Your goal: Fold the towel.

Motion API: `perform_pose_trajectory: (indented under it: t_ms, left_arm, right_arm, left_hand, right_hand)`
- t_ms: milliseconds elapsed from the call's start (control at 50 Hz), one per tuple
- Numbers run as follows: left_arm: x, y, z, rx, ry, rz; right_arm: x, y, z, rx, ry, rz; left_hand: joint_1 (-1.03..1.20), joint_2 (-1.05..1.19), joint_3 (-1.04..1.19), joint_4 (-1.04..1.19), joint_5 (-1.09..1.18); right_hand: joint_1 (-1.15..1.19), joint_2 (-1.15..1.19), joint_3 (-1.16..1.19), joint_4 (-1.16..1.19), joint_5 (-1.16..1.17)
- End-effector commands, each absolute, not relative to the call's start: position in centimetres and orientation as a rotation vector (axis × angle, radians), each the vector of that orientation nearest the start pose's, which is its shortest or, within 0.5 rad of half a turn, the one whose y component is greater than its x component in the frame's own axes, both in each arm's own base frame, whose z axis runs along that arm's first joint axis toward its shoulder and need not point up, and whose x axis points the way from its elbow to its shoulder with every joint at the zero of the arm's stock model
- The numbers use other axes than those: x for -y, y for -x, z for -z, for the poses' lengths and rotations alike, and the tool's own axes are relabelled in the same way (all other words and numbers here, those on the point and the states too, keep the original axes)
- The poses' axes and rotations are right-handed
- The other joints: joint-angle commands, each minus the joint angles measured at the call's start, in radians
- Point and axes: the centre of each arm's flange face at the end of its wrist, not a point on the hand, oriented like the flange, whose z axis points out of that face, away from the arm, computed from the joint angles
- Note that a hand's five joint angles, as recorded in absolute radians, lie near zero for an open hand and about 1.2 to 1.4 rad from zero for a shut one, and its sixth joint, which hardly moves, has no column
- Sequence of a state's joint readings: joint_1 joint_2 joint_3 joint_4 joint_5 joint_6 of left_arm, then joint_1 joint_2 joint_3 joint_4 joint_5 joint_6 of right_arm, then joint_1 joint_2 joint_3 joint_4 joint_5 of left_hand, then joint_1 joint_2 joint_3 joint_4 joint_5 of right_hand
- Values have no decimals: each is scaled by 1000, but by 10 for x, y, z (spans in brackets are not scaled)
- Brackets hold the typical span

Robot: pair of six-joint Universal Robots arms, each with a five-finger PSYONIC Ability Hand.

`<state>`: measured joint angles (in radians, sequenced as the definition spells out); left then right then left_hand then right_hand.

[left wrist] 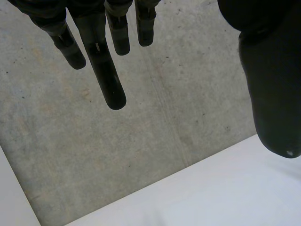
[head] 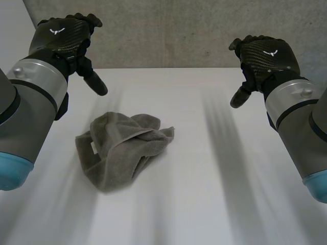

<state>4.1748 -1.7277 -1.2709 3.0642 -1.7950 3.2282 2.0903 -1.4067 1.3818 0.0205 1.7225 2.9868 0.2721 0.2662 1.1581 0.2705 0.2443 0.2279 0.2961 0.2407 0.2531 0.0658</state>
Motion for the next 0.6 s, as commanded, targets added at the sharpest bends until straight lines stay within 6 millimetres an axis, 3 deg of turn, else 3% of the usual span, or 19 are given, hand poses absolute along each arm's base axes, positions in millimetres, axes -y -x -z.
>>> perform_pose_trajectory:
  t_ms: [20,60,100,120,140,180,240,260,280,300,320,340,360,400,520,600]
  left_arm:
    - [238,271,-337,-2219,-501,2361]
    - [238,271,-334,-2219,-523,2337]
    - [236,270,-322,-2236,-567,2277]
    - [235,269,-307,-2248,-623,2205]
    - [235,270,-294,-2256,-668,2156]
    - [236,271,-282,-2262,-711,2115]
    - [238,275,-257,-2294,-777,2068]
    - [238,275,-257,-2294,-777,2068]
    - [241,279,-244,-2311,-810,2051]
    - [244,282,-231,-2329,-842,2037]
    - [244,282,-230,-2329,-842,2036]
    - [248,286,-218,-2342,-868,2027]
    - [251,289,-206,-2355,-891,2019]
    - [254,292,-195,-2367,-914,2008]
    - [262,300,-163,-2410,-974,1952]
    - [266,302,-156,-2412,-974,1950]
  right_arm:
    - [243,-280,-308,-2035,663,2078]
    - [245,-287,-297,-2022,890,2002]
    - [250,-287,-288,-2019,992,1962]
    - [254,-289,-279,-2020,1066,1914]
    - [254,-289,-279,-2020,1066,1914]
    - [262,-300,-258,-2017,1119,1822]
    - [269,-306,-244,-2039,1124,1785]
    - [277,-311,-232,-2061,1124,1754]
    - [284,-315,-218,-2083,1112,1717]
    - [284,-315,-218,-2083,1112,1717]
    - [290,-320,-202,-2107,1097,1671]
    - [292,-328,-187,-2120,1085,1625]
    - [292,-328,-187,-2120,1085,1625]
    - [287,-349,-163,-2111,1083,1547]
    - [281,-373,-136,-2095,1085,1477]
    - [277,-387,-124,-2075,1074,1449]
  left_hand:
    - [-67,-62,-953,-66,-214]
    - [-73,-67,-959,-72,-220]
    - [-76,-70,-962,-75,-223]
    - [-76,-70,-962,-75,-223]
    - [-76,-70,-962,-75,-223]
    - [-76,-70,-962,-75,-223]
    - [-76,-70,-962,-75,-223]
    - [-76,-70,-962,-75,-223]
    - [-70,-65,-956,-69,-217]
    - [-67,-62,-953,-66,-214]
    - [-67,-62,-953,-66,-214]
    - [-62,-56,-948,-60,-208]
    - [-56,-50,-942,-54,-202]
    - [-50,-44,-936,-48,-197]
    - [9,15,-877,10,-138]
    - [50,56,-836,52,-97]
  right_hand:
    - [-53,-122,-66,-79,-66]
    - [-53,-122,-66,-79,-66]
    - [-53,-122,-66,-79,-66]
    - [-53,-122,-66,-79,-66]
    - [-53,-122,-66,-79,-66]
    - [-53,-122,-66,-79,-66]
    - [-53,-122,-66,-79,-66]
    - [-53,-122,-66,-79,-66]
    - [-53,-122,-66,-79,-66]
    - [-53,-122,-66,-79,-66]
    - [-53,-122,-66,-79,-66]
    - [-53,-122,-66,-79,-66]
    - [-53,-122,-66,-79,-66]
    - [-53,-122,-66,-79,-66]
    - [-17,-85,-29,-42,-29]
    - [13,-56,0,-13,0]
